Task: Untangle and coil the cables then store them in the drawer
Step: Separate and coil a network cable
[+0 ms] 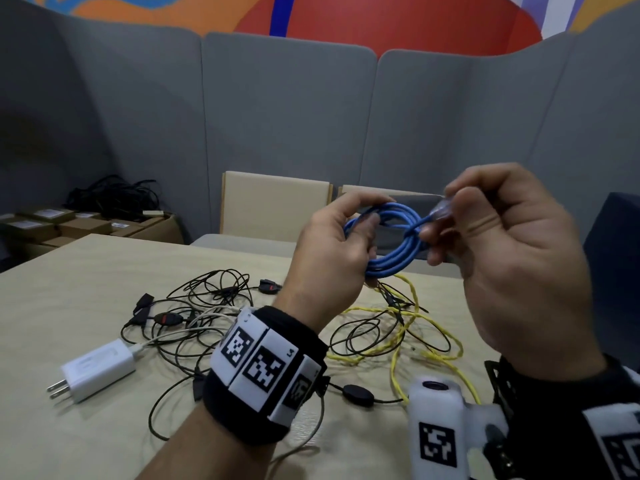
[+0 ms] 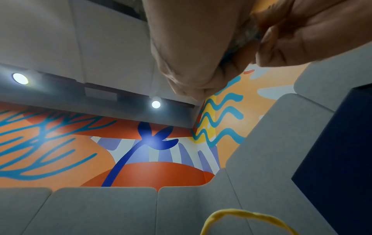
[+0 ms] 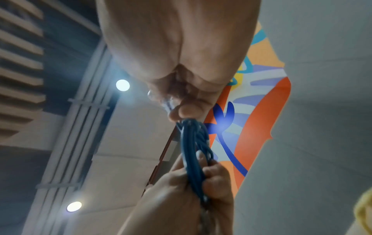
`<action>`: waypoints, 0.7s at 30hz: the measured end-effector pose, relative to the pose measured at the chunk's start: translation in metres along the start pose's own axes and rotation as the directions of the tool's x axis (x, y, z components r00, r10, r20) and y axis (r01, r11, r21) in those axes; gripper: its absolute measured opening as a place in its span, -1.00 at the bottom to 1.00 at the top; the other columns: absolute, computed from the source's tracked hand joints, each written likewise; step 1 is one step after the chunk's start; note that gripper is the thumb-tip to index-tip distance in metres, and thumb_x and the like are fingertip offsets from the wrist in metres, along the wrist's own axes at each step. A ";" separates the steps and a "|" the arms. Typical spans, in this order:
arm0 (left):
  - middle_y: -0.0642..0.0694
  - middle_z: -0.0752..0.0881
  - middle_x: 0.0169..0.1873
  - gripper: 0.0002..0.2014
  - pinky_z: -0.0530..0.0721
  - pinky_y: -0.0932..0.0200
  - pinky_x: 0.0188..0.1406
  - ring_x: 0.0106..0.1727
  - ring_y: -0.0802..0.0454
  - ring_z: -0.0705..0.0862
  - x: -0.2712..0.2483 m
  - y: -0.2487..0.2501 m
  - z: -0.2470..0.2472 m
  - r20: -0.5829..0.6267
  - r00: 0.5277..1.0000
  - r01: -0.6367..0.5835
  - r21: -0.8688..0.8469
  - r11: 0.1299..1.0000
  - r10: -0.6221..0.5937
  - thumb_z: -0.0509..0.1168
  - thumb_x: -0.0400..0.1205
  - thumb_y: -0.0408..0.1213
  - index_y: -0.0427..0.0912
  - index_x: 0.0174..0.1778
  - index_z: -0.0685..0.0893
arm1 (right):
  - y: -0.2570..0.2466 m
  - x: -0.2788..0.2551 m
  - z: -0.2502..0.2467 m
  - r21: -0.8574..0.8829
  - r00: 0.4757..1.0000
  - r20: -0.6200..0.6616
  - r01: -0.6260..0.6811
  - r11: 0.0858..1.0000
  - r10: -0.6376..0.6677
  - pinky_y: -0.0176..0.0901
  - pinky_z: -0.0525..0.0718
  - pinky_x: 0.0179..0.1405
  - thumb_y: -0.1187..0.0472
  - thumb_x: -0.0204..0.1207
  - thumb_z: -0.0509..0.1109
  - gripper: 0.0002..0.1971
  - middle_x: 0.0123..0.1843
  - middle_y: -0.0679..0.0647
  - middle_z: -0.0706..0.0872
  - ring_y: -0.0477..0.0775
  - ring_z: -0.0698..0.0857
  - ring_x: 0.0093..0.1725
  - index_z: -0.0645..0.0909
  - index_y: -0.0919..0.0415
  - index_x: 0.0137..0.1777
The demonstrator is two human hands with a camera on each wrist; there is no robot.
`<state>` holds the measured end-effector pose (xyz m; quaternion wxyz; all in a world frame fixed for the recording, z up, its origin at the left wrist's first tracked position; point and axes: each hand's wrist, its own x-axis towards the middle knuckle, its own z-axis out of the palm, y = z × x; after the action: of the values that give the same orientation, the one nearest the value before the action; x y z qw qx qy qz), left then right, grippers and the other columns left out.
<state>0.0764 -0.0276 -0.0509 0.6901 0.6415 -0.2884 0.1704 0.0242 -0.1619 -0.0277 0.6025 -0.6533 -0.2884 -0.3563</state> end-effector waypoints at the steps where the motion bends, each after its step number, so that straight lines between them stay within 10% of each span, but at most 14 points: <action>1: 0.14 0.56 -0.53 -0.71 0.54 0.26 -0.59 -0.51 0.19 0.50 0.000 0.001 0.000 -0.001 1.000 -0.006 0.012 1.000 0.006 0.15 0.73 -0.45 0.03 0.03 0.69 | 0.001 0.000 0.000 0.047 0.999 -0.034 -0.016 0.999 0.017 -0.13 0.63 -0.42 0.19 0.62 0.22 -0.90 -0.34 -0.04 0.66 0.01 0.68 -0.33 0.54 0.11 -0.10; 8: -0.04 0.52 -0.45 -0.75 0.47 0.06 -0.35 -0.44 0.05 0.50 0.002 0.003 -0.002 -0.102 0.991 0.057 -0.262 0.963 -0.087 0.10 0.76 -0.42 -0.18 0.16 0.68 | 0.014 0.002 -0.006 0.098 0.995 -0.098 -0.013 0.995 0.022 -0.07 0.69 -0.29 0.09 0.61 0.29 -0.91 -0.32 -0.04 0.65 0.04 0.67 -0.31 0.56 0.06 -0.09; 12: 0.01 0.50 -0.48 -0.77 0.60 0.19 -0.36 -0.49 0.17 0.43 0.004 0.010 0.003 -0.120 0.974 0.088 -0.574 0.814 -0.190 0.04 0.77 -0.43 -0.29 0.14 0.61 | 0.021 0.004 -0.021 -0.170 0.968 0.136 -0.188 0.967 0.212 0.13 0.75 -0.28 0.23 0.51 0.29 -0.86 -0.38 0.17 0.67 0.15 0.70 -0.35 0.64 0.03 -0.22; 15: 0.03 0.47 -0.50 -0.77 0.57 0.27 -0.41 -0.49 0.18 0.38 0.004 0.009 0.009 -0.179 0.965 0.055 -0.575 0.816 -0.192 0.05 0.77 -0.43 -0.30 0.19 0.59 | 0.016 0.000 -0.014 -0.343 0.865 0.365 -0.220 0.913 0.345 0.17 0.71 -0.21 0.32 0.53 0.38 -0.80 -0.35 0.10 0.65 0.10 0.71 -0.34 0.64 0.02 -0.25; 21: 0.06 0.47 -0.56 -0.79 0.52 0.30 -0.49 -0.54 0.21 0.42 0.002 0.009 0.010 -0.193 0.968 0.041 -0.507 0.861 -0.160 0.09 0.77 -0.39 -0.24 0.16 0.63 | 0.010 -0.004 -0.004 -0.281 0.866 0.393 -0.206 0.937 0.308 0.28 0.71 -0.19 0.17 0.51 0.44 -0.91 -0.29 0.17 0.62 0.27 0.66 -0.27 0.69 -0.07 -0.11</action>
<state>0.0707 -0.0369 -0.0429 0.8688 0.4315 -0.2073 0.1264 0.0293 -0.1673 -0.0360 0.4864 -0.8136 -0.2809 -0.1500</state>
